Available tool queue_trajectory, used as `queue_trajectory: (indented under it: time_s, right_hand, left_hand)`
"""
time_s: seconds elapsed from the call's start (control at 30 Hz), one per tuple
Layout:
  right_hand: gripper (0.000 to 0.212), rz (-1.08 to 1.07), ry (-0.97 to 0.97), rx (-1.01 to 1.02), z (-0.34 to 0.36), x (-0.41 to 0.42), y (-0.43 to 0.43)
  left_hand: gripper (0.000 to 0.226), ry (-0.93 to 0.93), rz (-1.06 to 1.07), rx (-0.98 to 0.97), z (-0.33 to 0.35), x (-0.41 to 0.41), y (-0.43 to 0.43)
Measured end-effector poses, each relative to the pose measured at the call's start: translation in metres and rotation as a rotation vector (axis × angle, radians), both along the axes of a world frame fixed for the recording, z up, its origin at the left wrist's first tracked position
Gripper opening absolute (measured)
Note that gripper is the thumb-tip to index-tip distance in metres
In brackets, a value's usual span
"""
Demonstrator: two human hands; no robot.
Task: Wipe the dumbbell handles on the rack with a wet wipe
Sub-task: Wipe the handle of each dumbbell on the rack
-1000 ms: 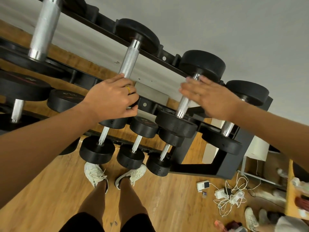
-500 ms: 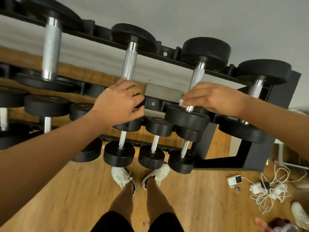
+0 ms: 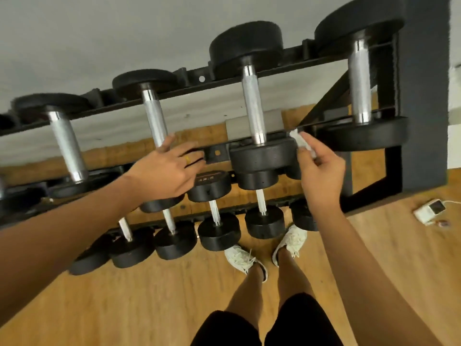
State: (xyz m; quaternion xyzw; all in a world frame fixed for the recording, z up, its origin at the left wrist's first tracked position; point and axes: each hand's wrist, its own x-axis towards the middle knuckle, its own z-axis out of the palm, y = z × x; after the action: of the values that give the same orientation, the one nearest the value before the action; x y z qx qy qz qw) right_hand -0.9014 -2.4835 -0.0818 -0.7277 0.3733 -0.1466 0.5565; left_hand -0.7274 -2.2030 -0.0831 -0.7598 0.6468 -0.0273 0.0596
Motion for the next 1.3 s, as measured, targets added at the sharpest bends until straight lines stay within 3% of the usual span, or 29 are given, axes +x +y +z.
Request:
queue_trajectory:
  time_s: [0.17,0.3,0.4,0.53,0.73,0.97,1.03,1.2,1.3]
  right_hand:
    - [0.03,0.053,-0.098,0.334,-0.004,-0.011,-0.014]
    - [0.031,0.148,-0.118,0.291,-0.009,-0.018,-0.022]
    - [0.029,0.105,-0.136,0.318,-0.013,-0.011,-0.028]
    - [0.029,0.051,-0.056,0.128,-0.022,-0.001,-0.02]
    - [0.025,-0.048,-0.16,0.492,-0.023,-0.013,-0.017]
    - [0.027,-0.067,-0.123,0.63,-0.026,0.0,-0.023]
    - [0.025,-0.068,-0.107,0.609,-0.022,-0.002,-0.022]
    - [0.021,-0.005,-0.1,0.216,-0.006,-0.008,-0.015]
    - [0.021,-0.009,-0.098,0.125,-0.002,0.01,-0.014]
  left_hand:
    - [0.032,-0.044,-0.006,-0.082,-0.005,-0.006,0.006]
    - [0.029,-0.049,-0.042,-0.123,-0.006,-0.004,0.007]
    - [0.029,-0.042,-0.056,-0.119,-0.007,-0.002,0.007]
    - [0.029,-0.043,-0.066,-0.107,-0.006,-0.002,0.006]
    - [0.029,-0.053,-0.061,-0.101,-0.007,-0.002,0.008]
    - [0.028,-0.065,-0.069,-0.136,-0.007,0.0,0.012]
    - [0.029,-0.058,-0.066,-0.13,-0.007,-0.001,0.011]
    - [0.029,-0.084,-0.074,-0.141,-0.006,-0.002,0.01]
    - [0.03,-0.068,-0.054,-0.127,-0.008,-0.002,0.01]
